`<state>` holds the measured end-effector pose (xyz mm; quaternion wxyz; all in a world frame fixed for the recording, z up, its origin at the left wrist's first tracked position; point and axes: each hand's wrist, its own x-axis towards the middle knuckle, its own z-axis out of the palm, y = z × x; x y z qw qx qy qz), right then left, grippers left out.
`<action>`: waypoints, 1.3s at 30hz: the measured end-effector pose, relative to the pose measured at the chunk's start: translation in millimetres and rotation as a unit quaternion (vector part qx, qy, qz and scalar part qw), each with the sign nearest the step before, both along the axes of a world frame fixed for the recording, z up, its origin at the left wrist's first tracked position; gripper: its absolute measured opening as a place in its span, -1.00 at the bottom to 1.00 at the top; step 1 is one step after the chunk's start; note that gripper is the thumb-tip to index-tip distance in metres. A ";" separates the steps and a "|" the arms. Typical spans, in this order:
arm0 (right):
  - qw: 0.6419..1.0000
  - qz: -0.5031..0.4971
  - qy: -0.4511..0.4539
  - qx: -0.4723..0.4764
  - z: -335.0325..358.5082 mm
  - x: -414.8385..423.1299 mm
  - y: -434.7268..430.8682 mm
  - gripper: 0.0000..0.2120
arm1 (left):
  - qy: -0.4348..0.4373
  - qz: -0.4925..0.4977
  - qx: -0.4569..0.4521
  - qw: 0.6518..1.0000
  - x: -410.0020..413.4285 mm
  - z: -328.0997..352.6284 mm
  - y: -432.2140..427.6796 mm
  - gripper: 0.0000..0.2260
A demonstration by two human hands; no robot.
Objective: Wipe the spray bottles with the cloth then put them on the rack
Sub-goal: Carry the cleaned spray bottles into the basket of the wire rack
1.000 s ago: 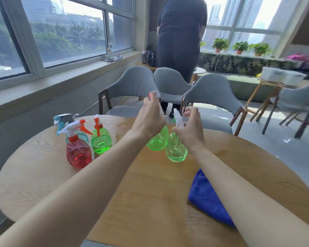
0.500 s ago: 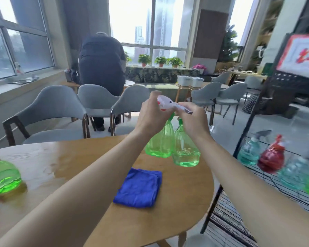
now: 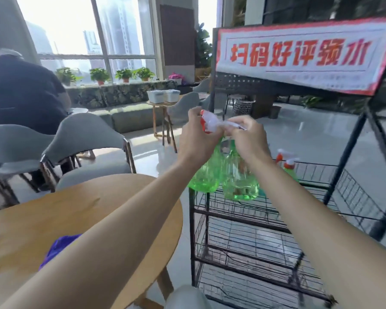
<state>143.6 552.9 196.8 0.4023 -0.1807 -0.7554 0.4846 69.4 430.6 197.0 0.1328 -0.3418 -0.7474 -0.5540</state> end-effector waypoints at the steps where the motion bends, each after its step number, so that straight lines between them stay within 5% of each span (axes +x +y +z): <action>1: 1.000 -0.013 0.006 -0.009 -6.6 8.0 16.1 -0.85 | 0.002 -0.014 -0.004 1.000 4.9 -5.6 17.6 -0.40; 10: 0.997 -0.053 0.009 -0.047 -56.6 18.2 74.4 -0.91 | -0.013 -0.068 -0.014 0.998 3.7 -49.2 77.9 -0.33; 29: 0.994 -0.038 -0.104 0.005 -109.4 -31.1 72.8 -0.77 | -0.032 -0.017 -0.235 0.971 -50.0 -103.5 79.7 -0.11; 39: 0.989 -0.073 -0.079 0.100 -65.9 -25.5 41.0 -0.74 | 0.049 -0.023 -0.238 0.970 -33.5 -60.6 62.9 -0.45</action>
